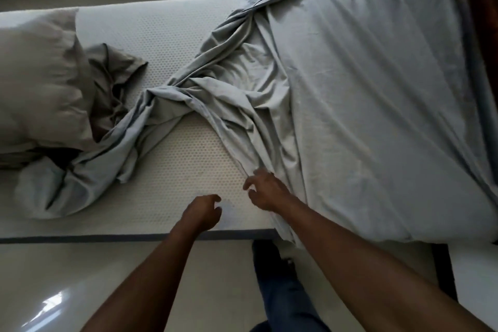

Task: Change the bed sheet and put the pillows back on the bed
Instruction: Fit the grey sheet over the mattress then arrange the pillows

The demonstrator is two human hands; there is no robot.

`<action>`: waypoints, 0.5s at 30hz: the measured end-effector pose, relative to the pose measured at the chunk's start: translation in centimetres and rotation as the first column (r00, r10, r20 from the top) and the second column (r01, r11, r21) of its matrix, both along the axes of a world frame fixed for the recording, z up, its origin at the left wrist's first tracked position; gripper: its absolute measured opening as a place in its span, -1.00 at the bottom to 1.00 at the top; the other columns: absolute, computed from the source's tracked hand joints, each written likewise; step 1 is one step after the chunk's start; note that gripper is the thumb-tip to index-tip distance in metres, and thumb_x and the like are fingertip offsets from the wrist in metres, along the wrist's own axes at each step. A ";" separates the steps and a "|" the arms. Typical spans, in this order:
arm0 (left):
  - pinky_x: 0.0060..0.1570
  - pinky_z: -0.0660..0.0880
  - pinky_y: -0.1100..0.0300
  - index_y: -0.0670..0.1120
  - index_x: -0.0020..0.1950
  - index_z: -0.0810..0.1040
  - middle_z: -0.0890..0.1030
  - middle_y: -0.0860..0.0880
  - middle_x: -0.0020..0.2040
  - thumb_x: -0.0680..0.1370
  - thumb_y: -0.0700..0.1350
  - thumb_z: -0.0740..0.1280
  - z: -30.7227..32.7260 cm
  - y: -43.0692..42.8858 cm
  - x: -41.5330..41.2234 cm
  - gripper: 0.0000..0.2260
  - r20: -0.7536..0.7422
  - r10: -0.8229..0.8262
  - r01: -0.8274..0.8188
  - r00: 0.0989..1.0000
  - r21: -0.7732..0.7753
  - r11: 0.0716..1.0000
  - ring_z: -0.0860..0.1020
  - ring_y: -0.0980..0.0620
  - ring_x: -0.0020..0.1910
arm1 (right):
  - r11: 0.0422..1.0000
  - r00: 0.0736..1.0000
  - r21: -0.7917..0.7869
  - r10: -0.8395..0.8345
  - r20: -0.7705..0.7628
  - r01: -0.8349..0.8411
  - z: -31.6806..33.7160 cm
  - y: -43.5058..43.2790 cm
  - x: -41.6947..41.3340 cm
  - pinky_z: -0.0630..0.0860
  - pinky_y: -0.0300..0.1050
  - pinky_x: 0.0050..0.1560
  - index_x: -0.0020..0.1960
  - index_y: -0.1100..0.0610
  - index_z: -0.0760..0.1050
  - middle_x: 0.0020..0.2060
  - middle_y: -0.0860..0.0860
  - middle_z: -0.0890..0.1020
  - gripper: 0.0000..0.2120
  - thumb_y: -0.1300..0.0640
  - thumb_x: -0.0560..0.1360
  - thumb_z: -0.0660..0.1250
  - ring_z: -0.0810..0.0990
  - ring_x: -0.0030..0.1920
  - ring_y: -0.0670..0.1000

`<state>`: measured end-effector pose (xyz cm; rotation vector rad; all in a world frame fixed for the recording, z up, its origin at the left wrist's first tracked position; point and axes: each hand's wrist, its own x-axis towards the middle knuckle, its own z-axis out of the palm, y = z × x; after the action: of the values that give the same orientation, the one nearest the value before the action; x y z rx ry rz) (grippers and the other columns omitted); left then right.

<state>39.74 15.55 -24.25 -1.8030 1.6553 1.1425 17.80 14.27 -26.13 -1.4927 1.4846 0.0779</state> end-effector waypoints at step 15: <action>-0.02 0.63 -0.04 -0.04 0.33 0.51 0.64 -0.07 0.09 0.45 0.28 0.48 -3.6 -3.5 12.9 -0.42 -0.285 0.889 -0.897 0.359 0.157 0.413 0.63 -0.09 0.03 | 0.699 0.835 0.480 0.335 0.436 -0.531 -2.8 6.5 15.1 0.59 0.02 0.24 0.05 0.12 0.73 0.04 0.03 0.73 -0.64 -0.08 0.38 0.51 0.68 0.10 0.06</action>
<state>52.59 12.01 -27.82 -2.7708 0.6320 1.9440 32.90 20.78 -28.92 -1.2314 0.7055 0.5210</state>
